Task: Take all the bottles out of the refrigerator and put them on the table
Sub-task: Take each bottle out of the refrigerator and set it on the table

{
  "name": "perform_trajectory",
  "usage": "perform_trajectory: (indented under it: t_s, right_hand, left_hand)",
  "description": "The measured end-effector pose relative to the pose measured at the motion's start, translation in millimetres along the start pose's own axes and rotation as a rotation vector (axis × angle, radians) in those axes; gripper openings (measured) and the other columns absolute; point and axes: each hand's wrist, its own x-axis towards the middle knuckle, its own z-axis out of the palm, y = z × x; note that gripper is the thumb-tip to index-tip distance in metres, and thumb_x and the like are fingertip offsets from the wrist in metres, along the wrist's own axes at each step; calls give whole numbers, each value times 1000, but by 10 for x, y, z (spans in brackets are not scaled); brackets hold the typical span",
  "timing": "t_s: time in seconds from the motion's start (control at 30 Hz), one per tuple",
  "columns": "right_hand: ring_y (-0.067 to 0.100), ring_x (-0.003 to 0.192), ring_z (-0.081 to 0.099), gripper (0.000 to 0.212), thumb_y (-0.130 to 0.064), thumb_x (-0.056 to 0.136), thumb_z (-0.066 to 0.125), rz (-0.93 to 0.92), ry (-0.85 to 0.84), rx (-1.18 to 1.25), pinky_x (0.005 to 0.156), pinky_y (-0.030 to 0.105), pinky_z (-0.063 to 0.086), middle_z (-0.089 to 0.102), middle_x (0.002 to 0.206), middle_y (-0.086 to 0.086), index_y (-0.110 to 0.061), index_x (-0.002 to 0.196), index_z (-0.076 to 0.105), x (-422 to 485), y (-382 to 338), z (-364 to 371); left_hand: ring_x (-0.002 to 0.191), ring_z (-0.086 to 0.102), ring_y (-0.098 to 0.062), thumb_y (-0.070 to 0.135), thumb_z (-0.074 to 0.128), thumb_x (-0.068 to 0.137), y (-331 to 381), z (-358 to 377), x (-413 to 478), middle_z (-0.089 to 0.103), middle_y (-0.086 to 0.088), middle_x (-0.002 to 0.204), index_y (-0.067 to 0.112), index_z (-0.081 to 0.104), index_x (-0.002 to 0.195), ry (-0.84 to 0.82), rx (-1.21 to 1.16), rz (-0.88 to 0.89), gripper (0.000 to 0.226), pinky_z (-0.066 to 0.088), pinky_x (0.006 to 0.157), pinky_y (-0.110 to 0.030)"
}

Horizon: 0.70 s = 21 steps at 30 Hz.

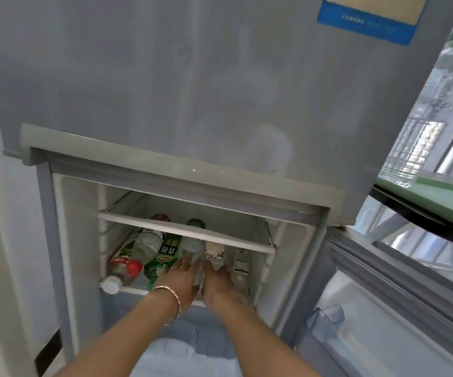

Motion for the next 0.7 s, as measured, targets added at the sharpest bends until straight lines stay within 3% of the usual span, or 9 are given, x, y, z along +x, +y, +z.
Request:
perform_trajectory:
  t_s: [0.13,0.23,0.37,0.43,0.6,0.7]
  right_hand:
    - [38,117,53,46,-10,100,40,4,268,-112,87,42,50,38,140,26,-26,141,29,-259,-48,-132]
    - [36,110,56,47,-4,100,36,-36,383,-202,81,42,52,44,132,24,-22,143,33,-578,-153,-409]
    - [38,113,55,57,-7,87,61,-99,283,-221,85,42,49,52,128,21,-22,137,38,-970,-225,-719]
    - [38,115,54,51,-15,85,64,-124,224,-221,85,39,46,55,126,19,-21,130,41,-1244,-235,-881]
    - [37,111,57,47,-26,89,60,-71,73,-176,86,37,47,57,128,16,-23,132,40,-1829,-340,-1390]
    - [37,113,57,71,-21,85,66,-58,133,-58,92,42,49,56,130,19,-16,143,27,-2130,-411,-1713]
  left_hand:
    - [149,11,-24,29,53,92,41,-91,-51,8,-3,162,20,6,153,27,22,46,78,21,120,-39]
    - [147,19,-27,27,59,88,183,-250,-176,12,-7,161,13,4,153,60,-22,83,86,27,117,-36]
    - [128,46,-31,21,68,80,348,-480,-391,40,-15,144,6,18,145,72,-202,113,83,41,103,-34]
    - [118,56,-30,22,72,75,390,-592,-554,50,-13,135,10,29,136,72,-274,138,76,46,93,-32]
    - [116,59,-25,23,76,75,540,-916,-970,61,-5,128,15,46,132,61,-385,247,65,47,94,-31]
    - [109,61,-23,25,78,74,632,-1214,-1164,65,-5,123,15,52,126,103,-485,262,59,48,87,-30]
